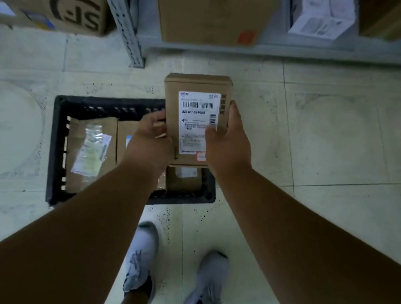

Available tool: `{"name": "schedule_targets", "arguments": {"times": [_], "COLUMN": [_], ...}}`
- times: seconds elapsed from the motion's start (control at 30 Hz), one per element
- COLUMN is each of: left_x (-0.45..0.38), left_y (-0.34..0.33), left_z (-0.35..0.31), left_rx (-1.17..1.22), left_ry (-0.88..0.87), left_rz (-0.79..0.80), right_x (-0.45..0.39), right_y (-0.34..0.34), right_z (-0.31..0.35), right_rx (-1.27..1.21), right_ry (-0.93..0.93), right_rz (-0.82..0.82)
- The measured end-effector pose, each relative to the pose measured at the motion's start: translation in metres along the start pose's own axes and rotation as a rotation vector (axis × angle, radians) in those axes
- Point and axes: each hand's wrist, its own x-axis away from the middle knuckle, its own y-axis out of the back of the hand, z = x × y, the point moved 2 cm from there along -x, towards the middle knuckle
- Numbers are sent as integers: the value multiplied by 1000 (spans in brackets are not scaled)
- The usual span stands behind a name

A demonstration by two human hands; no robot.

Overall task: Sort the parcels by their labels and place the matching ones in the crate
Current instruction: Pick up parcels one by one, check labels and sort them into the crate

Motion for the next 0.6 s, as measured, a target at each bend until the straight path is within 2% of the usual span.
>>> {"name": "schedule_targets", "arguments": {"times": [0.27,0.4,0.6], "left_x": [-35,-42,-67], "left_y": [10,8,0], "left_z": [103,120,124], "left_rx": [-160,-482,-789], "left_ry": [79,17,12], "left_rz": [12,54,84], "right_x": [-11,-8,-7], "right_y": [-61,-85,-101], "right_z": [-95,-118,-126], "right_rx": [140,239,463], "right_ry": [-45,61,150], "right_rz": [97,93,83]}}
